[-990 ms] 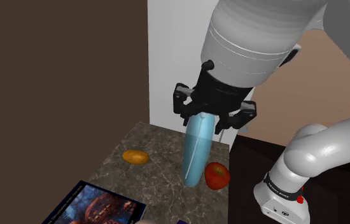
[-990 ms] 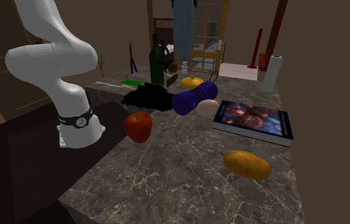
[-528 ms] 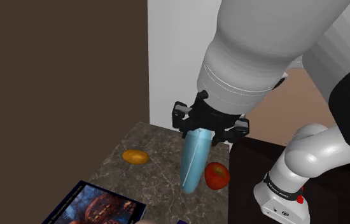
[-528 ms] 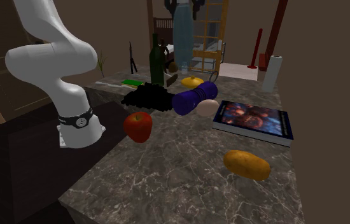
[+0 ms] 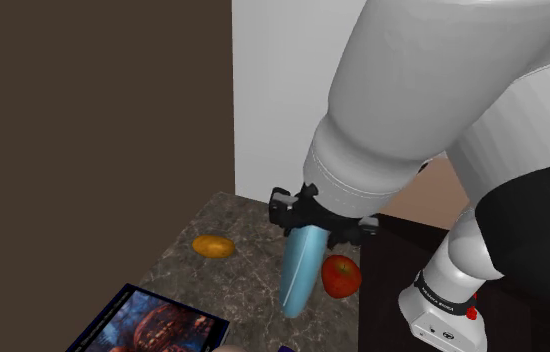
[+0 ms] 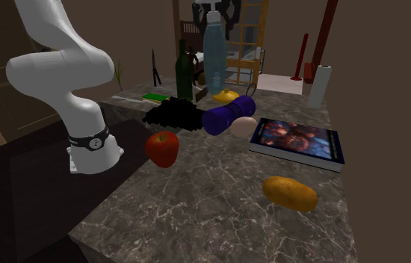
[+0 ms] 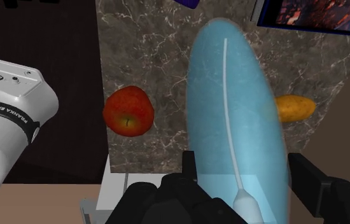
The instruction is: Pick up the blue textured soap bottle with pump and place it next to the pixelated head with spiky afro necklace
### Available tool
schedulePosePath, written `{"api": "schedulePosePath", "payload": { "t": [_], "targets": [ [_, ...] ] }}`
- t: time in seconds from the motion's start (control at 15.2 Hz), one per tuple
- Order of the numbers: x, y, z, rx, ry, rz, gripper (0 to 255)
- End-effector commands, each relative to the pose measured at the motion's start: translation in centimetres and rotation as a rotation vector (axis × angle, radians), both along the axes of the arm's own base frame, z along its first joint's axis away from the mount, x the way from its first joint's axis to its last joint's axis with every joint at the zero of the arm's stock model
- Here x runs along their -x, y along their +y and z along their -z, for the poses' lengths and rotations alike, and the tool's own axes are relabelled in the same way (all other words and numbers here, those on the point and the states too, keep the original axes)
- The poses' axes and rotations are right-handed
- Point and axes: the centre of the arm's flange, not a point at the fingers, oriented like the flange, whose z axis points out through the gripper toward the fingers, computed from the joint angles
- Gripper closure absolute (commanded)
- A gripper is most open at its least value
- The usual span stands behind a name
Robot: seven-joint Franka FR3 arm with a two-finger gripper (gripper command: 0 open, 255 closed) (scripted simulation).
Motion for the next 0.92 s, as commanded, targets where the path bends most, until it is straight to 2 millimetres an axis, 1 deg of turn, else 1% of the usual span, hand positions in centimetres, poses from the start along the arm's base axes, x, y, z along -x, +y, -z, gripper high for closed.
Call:
{"api": "schedulePosePath", "payload": {
  "t": [0.0,0.86],
  "targets": [
    [-0.1,0.0,1.1,0.0,-0.001,0.0,255],
    [-0.1,0.0,8.0,0.0,-0.001,0.0,255]
  ]
}}
